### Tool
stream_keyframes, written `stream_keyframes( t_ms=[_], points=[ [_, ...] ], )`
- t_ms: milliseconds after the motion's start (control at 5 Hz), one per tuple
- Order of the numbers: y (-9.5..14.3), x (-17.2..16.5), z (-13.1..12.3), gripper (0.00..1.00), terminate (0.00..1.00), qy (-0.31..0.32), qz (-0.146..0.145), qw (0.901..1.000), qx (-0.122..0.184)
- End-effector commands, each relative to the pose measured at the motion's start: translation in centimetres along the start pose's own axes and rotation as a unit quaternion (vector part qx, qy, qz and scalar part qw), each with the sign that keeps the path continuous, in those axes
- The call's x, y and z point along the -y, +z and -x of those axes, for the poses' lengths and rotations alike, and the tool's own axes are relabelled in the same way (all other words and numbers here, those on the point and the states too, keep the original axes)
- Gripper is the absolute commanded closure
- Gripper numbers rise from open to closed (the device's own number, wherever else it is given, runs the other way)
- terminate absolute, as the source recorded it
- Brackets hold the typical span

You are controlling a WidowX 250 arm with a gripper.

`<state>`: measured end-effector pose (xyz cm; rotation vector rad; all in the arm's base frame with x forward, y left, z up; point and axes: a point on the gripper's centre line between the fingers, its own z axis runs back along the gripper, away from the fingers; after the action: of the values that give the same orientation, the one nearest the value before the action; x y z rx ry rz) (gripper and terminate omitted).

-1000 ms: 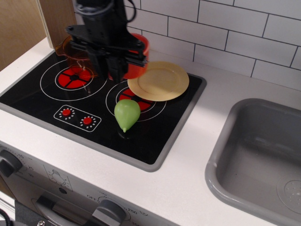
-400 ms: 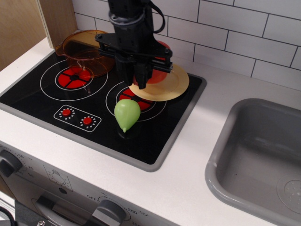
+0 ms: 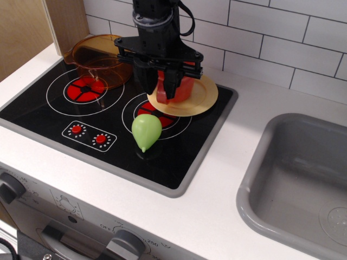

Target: Put cup on plate

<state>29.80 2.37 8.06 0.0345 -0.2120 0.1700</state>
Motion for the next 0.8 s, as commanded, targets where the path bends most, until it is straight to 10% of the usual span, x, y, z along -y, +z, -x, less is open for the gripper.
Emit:
stream_keyframes(
  t_ms=[0,600],
  points=[
    [1.1,-0.3,-1.3,0.00,0.00,0.007,0.000,0.9996,0.026],
    [4.2,-1.0,1.2,0.00,0.00,-0.020,0.027,0.9989,0.033]
  ],
)
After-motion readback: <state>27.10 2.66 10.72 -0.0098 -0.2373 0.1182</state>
